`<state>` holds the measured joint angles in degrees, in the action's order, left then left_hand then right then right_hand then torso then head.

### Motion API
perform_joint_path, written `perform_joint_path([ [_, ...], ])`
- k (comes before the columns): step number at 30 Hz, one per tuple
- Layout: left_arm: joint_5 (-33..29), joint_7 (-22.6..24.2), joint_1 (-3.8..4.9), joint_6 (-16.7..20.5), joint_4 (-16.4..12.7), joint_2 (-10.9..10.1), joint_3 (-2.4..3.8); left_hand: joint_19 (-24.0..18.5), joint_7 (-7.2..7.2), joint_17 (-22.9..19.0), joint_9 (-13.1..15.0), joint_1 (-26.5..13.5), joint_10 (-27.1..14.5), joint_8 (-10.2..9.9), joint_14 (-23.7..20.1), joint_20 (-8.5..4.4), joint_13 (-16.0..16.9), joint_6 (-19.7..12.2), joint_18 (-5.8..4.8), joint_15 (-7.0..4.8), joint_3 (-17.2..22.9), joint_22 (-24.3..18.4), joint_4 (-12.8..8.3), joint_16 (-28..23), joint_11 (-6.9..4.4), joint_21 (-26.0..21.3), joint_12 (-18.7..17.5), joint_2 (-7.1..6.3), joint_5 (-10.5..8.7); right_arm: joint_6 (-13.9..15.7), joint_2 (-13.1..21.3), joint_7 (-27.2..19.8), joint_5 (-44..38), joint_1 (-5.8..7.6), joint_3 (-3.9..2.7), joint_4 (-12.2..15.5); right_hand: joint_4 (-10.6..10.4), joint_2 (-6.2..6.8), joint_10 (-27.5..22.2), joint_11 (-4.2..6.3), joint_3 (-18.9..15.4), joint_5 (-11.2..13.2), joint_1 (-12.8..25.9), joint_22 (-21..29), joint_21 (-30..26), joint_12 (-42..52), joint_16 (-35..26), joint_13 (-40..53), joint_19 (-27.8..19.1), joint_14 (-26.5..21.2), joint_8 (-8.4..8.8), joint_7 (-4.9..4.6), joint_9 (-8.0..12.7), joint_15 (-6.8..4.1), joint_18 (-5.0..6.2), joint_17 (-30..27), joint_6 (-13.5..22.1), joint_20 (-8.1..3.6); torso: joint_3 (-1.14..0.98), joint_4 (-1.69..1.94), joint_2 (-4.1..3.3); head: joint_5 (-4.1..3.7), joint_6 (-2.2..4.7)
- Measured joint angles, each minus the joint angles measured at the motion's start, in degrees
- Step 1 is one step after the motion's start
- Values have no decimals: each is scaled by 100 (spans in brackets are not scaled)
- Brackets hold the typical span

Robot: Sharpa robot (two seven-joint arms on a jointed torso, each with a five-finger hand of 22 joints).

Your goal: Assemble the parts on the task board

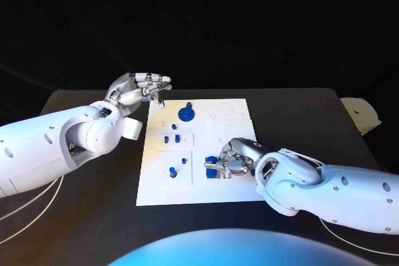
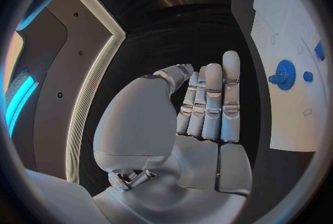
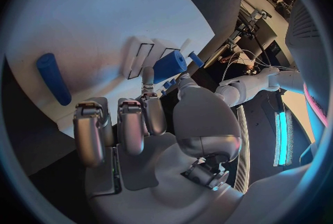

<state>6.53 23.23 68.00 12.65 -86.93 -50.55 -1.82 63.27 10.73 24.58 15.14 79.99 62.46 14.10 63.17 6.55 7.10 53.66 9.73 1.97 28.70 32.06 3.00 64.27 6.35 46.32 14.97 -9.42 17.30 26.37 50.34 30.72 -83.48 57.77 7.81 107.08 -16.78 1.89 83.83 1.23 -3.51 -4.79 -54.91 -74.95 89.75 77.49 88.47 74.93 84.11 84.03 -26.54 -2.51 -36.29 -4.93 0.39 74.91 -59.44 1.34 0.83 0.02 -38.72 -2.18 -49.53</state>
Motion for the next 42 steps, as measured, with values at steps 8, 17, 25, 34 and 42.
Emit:
perform_joint_path([
  [8, 0, -6, 0, -2, -1, -16, 0, 0, 0, -1, 0, 0, 0, 0, 0, 0, 0, 0, 0, 0, 0, 0, 0, 0, 0, 0, 0, 0, 0, 115, 258, -152, -78, -17, 0, 301, 5, -119, 20, 20, -149, -523, -857, 1, 0, 33, 0, -1, 0, 0, -28, 7, 14, 0, 0, 4, 7, 0, -5, -4, 0, 5, 13],
  [17, 0, -9, -1, -4, 1, -22, 0, 0, 0, -1, 0, 0, 0, 0, 0, 0, -1, 0, 0, 0, 0, 0, 0, 0, 0, 0, 0, 0, 0, 185, 494, -358, -91, -20, 0, 535, 10, -127, 20, 20, -173, -541, -892, 1, 0, 55, 23, -1, 0, 0, -52, 7, 15, 1, 0, 3, 7, 0, -5, -11, 3, 11, 22],
  [25, 0, -13, -1, -5, 3, -21, 0, 0, 0, -1, 0, 0, 0, 0, 0, 0, -1, 0, 0, 0, 0, 0, 0, 0, 0, 0, 0, 0, 0, 135, 497, -437, -88, -20, -2, 488, 34, -158, 20, 20, -226, -598, -1394, 2, 0, 56, 22, 7, -21, 0, -51, 28, 63, 1, 0, 3, 27, -20, 0, -1, 4, 1, 30],
  [34, 0, -15, -1, -7, 1, -20, 0, 0, 0, -6, 0, -23, 0, 0, 0, 0, 6, 0, 0, 0, 0, 0, 0, 0, 0, 0, 0, 23, 0, 67, 348, -430, -132, -22, -2, 337, 34, -149, 10, 10, -226, -382, -1988, 2, 0, 116, 22, 39, -21, 1, -28, 28, 149, 3, 0, 2, 27, -20, 3, 7, -3, -8, 10],
  [42, 0, -18, -1, -7, -3, -25, 0, 0, 0, -6, 0, -23, -21, 0, 0, 0, 6, 0, 0, 0, 0, 0, 0, 0, 22, 0, 0, 23, 0, 56, 301, -418, -190, -29, -5, 294, 34, -196, 21, 20, -177, -343, -2047, 3, 0, 89, 22, 42, -21, 1, -28, 27, 168, 4, 0, 1, 27, -20, 7, 4, -3, -1, -10],
])
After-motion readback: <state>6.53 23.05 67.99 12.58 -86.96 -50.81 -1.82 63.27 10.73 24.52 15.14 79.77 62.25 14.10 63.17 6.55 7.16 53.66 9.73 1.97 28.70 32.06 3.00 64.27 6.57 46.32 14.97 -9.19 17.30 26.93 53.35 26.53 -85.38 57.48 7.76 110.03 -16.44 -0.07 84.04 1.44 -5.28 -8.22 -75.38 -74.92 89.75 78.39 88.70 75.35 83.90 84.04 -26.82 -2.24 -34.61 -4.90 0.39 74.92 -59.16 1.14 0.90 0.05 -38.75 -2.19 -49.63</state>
